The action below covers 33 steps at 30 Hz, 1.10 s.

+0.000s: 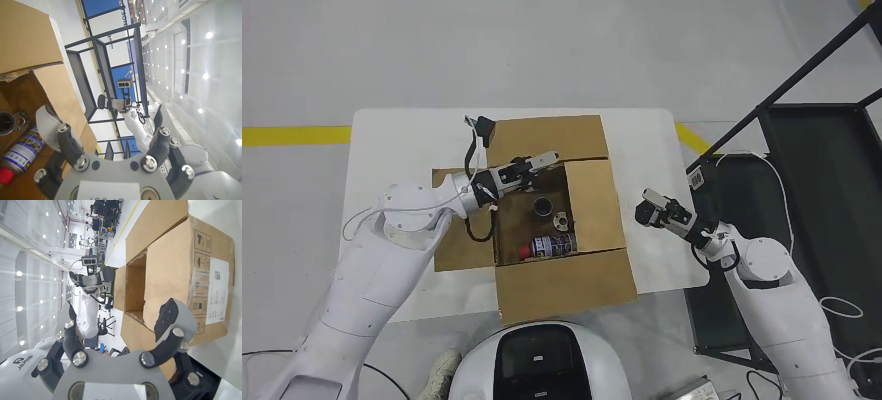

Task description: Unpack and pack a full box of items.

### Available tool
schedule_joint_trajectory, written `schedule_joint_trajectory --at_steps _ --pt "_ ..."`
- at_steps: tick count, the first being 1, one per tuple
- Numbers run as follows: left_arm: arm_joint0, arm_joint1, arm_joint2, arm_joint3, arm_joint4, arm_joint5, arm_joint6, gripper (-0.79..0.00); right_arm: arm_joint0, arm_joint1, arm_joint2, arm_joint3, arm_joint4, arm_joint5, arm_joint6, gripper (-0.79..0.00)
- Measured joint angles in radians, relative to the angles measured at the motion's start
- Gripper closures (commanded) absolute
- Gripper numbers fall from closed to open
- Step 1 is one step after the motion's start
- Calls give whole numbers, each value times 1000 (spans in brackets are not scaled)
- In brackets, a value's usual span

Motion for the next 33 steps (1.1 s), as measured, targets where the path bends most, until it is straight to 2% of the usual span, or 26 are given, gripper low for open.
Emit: schedule_joint_trajectory --at_steps 14,16,19,22,25,29,33 --pt "-3 1 -1 -5 6 6 1 -785 0 0 0 0 0 0 0 -785" --pt "-20 3 -2 -26 48 44 -4 -785 0 0 0 0 0 0 0 -785" --pt "-93 0 18 -53 143 142 -42 -785 0 0 0 0 0 0 0 -785" --pt "-181 -18 66 -27 181 207 -55 -785 0 0 0 0 0 0 0 -785" --pt "-261 -48 134 47 138 221 -70 -785 0 0 0 0 0 0 0 -785" --pt "-338 -103 243 192 57 180 -66 -785 0 0 0 0 0 0 0 -785" --pt "-371 -155 328 324 -1 123 -34 -785 0 0 0 0 0 0 0 -785"
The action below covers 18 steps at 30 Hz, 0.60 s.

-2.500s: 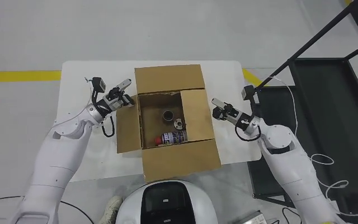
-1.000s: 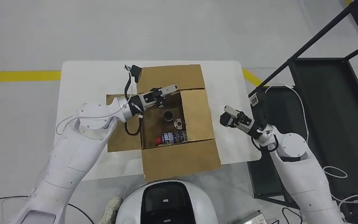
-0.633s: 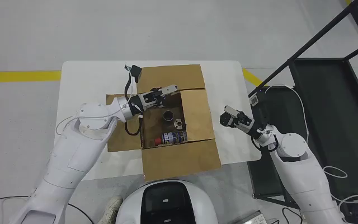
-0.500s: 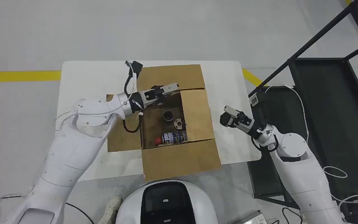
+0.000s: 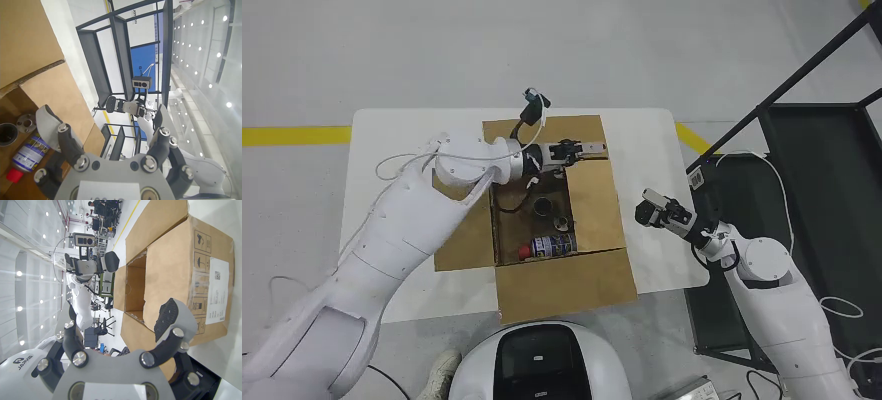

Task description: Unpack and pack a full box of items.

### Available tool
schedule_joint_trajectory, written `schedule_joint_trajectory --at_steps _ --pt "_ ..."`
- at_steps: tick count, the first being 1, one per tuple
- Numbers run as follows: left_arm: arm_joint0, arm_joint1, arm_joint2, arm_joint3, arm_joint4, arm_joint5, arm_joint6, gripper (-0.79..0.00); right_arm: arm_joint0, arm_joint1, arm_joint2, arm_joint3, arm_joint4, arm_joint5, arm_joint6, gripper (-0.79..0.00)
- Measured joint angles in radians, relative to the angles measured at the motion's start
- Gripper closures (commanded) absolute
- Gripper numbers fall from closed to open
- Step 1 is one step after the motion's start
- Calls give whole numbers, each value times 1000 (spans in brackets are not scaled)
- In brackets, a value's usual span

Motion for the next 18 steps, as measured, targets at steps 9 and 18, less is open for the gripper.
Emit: schedule_joint_trajectory --at_steps 9,18 --pt "-2 -77 96 205 -11 -63 80 -785 0 0 0 0 0 0 0 -785" --pt "8 -99 98 247 48 -50 132 -785 -10 -2 -18 -46 -24 24 -24 -785"
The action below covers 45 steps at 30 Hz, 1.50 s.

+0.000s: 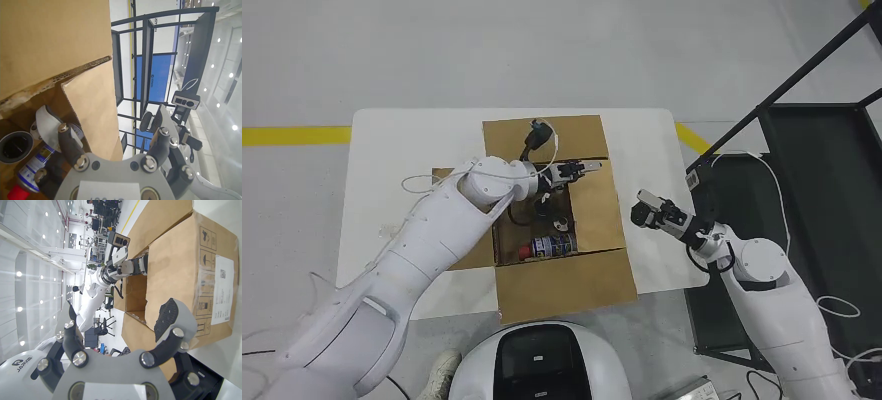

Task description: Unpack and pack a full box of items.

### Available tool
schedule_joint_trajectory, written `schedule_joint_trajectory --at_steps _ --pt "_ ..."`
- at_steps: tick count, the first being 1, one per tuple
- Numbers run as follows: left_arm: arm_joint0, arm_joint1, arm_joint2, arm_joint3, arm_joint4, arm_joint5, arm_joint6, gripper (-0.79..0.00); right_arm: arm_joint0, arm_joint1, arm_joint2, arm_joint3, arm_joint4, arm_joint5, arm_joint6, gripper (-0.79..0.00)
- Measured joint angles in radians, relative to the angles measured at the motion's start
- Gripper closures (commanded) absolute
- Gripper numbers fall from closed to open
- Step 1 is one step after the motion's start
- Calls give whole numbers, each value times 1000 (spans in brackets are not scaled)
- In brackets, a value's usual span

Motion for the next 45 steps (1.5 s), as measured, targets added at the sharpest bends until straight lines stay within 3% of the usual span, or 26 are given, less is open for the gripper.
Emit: schedule_joint_trajectory --at_steps 10,15,23,27,38,45 --pt "10 -35 -24 52 -56 -111 9 -785 -41 2 -10 -88 -46 30 18 -785" --pt "4 -47 -44 38 -71 -186 7 -785 -87 9 8 -146 -26 25 105 -785" --pt "-14 -68 -57 -16 -71 -197 -8 -785 -121 23 10 -192 11 37 334 -785" --pt "-27 -87 -48 -20 -78 -194 -9 -785 -115 27 -12 -190 -5 62 387 -785" --pt "-78 -164 2 89 -151 -210 -108 -785 -26 17 -90 -79 22 93 280 -785" --pt "-90 -186 -7 155 -155 -258 -140 -785 -53 14 -46 -52 101 40 186 -785"
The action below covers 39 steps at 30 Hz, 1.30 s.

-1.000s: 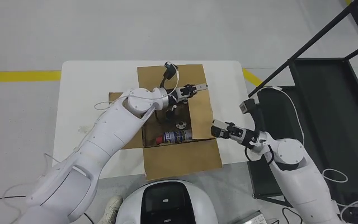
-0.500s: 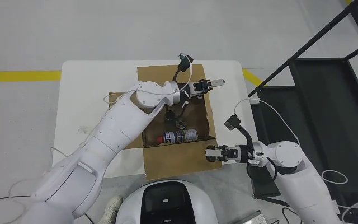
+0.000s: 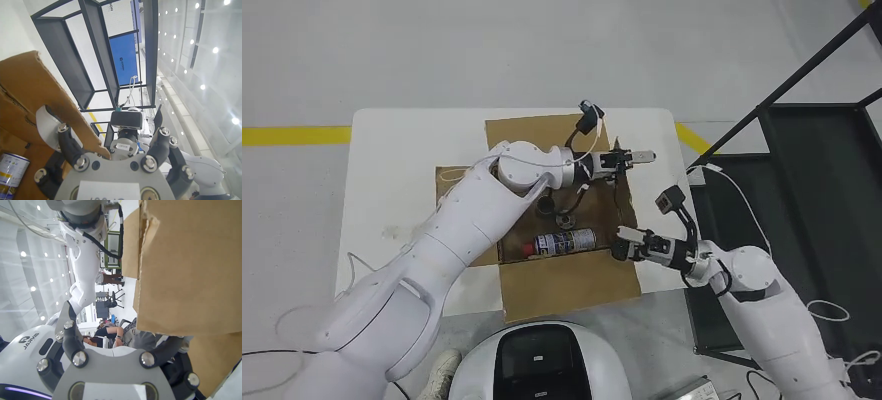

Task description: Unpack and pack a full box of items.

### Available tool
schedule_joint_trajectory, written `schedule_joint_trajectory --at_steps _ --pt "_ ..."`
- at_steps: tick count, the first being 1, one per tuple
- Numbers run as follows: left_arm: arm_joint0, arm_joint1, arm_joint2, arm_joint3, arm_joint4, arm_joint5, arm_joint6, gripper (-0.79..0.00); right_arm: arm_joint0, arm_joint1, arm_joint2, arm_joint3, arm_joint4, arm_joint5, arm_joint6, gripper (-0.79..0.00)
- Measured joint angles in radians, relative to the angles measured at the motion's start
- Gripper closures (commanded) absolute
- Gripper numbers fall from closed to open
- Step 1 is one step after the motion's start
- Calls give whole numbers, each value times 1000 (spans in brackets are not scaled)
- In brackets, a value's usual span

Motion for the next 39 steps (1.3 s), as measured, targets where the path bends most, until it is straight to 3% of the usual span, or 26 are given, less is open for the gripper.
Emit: schedule_joint_trajectory --at_steps 6,10,17,23,29,39 --pt "22 18 -37 -13 40 -34 -24 -785 -20 -5 31 35 82 -40 -71 -785" --pt "56 47 -78 -66 87 -40 -31 -785 -34 -11 48 51 98 -86 -167 -785" --pt "177 129 -198 -283 219 9 -41 -785 -45 -26 57 49 -48 -135 -471 -785" --pt "318 198 -332 -509 330 85 -65 -785 19 -40 5 89 -276 -55 -696 -785" --pt "424 245 -452 -657 401 144 -93 -785 94 -51 -65 156 -433 56 -764 -785" --pt "483 284 -588 -737 460 192 -78 -785 120 -58 -116 182 -526 94 -701 -785"
